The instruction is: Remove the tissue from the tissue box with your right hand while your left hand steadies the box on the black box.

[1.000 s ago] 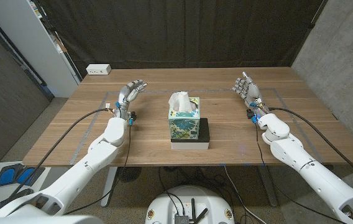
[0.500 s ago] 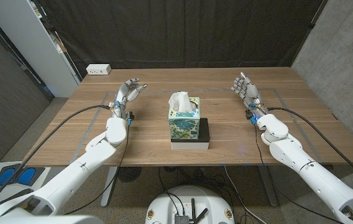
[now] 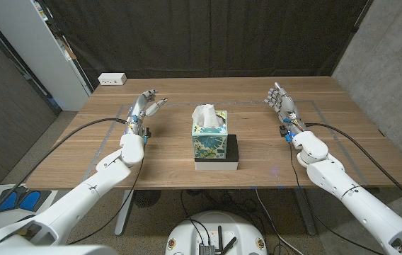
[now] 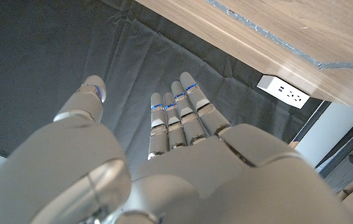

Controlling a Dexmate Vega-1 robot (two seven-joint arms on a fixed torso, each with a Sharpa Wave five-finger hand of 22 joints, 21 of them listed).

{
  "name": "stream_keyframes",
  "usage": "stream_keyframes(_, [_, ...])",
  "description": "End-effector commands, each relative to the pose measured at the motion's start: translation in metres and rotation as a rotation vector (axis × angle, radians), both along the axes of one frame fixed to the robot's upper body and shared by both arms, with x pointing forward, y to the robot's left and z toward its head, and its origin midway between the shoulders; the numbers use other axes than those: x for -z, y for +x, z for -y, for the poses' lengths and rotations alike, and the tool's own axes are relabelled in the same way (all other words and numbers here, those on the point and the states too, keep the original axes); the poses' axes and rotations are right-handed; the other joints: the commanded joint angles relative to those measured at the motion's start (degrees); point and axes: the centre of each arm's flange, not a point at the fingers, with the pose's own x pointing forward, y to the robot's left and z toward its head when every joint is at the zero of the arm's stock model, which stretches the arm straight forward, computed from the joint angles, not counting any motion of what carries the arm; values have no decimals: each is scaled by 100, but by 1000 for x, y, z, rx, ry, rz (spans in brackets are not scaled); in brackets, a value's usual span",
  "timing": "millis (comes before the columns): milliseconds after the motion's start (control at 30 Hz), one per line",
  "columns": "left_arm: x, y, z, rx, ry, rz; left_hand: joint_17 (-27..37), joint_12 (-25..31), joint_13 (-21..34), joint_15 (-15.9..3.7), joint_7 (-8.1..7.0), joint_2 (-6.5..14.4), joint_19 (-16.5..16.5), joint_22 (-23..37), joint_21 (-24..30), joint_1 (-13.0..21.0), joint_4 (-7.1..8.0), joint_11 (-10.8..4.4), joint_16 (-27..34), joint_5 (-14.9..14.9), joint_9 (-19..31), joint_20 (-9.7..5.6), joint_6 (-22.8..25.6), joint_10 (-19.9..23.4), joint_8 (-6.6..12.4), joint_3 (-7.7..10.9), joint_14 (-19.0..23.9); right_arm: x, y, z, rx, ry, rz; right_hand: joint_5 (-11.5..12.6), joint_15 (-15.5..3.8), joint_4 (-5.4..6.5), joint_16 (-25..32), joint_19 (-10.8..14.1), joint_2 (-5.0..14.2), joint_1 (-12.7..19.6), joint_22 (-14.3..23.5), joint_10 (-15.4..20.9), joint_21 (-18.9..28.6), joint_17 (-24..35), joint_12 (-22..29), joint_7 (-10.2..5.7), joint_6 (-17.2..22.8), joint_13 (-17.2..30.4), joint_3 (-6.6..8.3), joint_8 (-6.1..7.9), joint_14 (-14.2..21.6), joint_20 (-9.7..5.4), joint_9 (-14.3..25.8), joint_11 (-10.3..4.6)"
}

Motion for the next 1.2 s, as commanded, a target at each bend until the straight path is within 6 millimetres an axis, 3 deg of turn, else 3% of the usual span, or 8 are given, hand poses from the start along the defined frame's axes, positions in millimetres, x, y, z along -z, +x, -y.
stream_keyframes(33, [5,-7,-2,-12,47,-15,-1,-17,26,-166,-21,-42,-39,20,-16,3,23,18,-24,17,-2,-44,-11,-42,-35,-30,-45,5,-4,4,20,22,1,39,-3,-41,-25,7,32,22,11,-7,28,7,18,9,39,3,22,30,-64,-5,17,-22])
stream_keyframes(167, [7,-14,-3,-23,62,-15,-21,-46,32,-134,-16,-44,-171,11,-62,-31,47,77,-68,23,-12,-22,-20,-101,-59,-61,-107,5,-4,4,19,18,-2,40,-1,-45,-28,-3,37,27,10,-70,24,4,-5,-6,26,2,25,24,-76,-3,18,-35])
stream_keyframes(267, [10,-20,-4,-41,68,-16,-43,-71,40,-114,-66,-83,-368,3,-132,-125,82,-47,-140,20,-23,18,-57,-145,-97,-128,-228,6,-4,4,19,17,-2,40,1,-47,-24,-3,40,30,10,-72,24,3,-3,-7,25,2,26,24,-70,0,18,-31])
stream_keyframes(400, [14,-26,-6,-45,66,-7,-49,-83,44,-117,-120,-100,-375,0,-131,-178,98,-83,-164,21,-29,70,-84,-163,-120,-166,-263,6,-5,2,14,20,-1,41,11,-51,-21,-2,44,34,10,-67,25,1,2,-6,30,1,28,25,-68,4,18,-25])
stream_keyframes(1200, [52,-73,-9,14,11,5,-97,-73,54,-95,-86,-90,-390,-14,-130,-102,40,-43,-208,51,-45,16,-4,-95,-128,-187,-271,6,-8,-2,7,23,10,43,14,-61,-17,-9,68,52,8,-52,23,-7,19,1,37,2,38,26,-80,0,20,-29])
